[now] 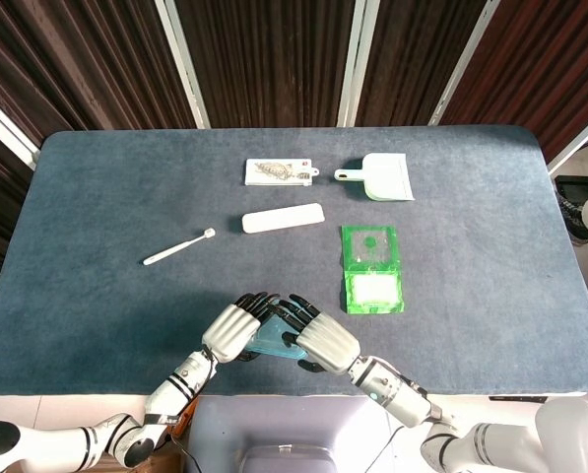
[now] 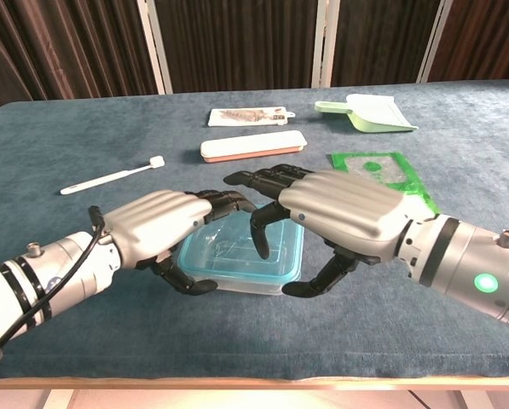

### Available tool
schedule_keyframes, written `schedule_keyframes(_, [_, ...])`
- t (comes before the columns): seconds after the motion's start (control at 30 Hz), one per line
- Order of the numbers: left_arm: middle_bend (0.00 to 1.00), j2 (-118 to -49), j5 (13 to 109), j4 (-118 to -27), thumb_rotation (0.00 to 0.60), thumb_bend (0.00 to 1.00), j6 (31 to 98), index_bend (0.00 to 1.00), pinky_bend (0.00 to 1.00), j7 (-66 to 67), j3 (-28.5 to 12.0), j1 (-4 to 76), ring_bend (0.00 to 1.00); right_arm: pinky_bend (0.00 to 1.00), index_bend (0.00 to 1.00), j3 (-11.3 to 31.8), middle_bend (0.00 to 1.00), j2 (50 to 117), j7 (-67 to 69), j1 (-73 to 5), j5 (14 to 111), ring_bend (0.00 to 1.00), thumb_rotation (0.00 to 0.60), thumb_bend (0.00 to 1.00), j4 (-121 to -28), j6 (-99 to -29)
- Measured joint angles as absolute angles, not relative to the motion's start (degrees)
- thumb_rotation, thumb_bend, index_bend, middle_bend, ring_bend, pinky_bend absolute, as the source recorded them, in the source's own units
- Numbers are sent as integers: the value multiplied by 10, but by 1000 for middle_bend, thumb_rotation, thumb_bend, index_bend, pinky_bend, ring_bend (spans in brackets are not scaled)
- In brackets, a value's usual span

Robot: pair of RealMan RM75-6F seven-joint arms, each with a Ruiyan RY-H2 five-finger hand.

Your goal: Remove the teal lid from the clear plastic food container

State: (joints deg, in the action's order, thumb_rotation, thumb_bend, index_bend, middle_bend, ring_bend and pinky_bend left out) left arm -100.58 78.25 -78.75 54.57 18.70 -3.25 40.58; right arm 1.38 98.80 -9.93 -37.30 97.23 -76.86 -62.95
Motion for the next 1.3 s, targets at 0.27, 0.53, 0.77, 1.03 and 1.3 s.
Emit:
schedule_keyframes(0.27, [734,-1002,786,-791,600,305,545,0,699,186,-30,406,575,0,631,17,62,994,-106,-378,965,0,600,351,-760,-627])
schedule_keyframes(0.53, [737,-999,788,-792,600,304,542,0,699,185,-28,407,577,0,637,23,73,999,-106,-382,963,0,600,351,-754,-637])
schedule_keyframes(0.77, [741,-996,790,-794,600,303,539,0,700,182,-25,408,579,0,638,29,74,993,-119,-384,958,0,600,351,-762,-640])
schedule_keyframes(1.03, [743,-989,797,-801,600,303,542,0,701,178,-19,405,580,0,625,39,74,990,-136,-389,948,0,600,351,-771,-639])
schedule_keyframes(1.3, [743,-974,805,-817,600,303,547,0,702,164,-16,401,580,0,616,51,74,982,-141,-396,949,0,600,351,-777,-652])
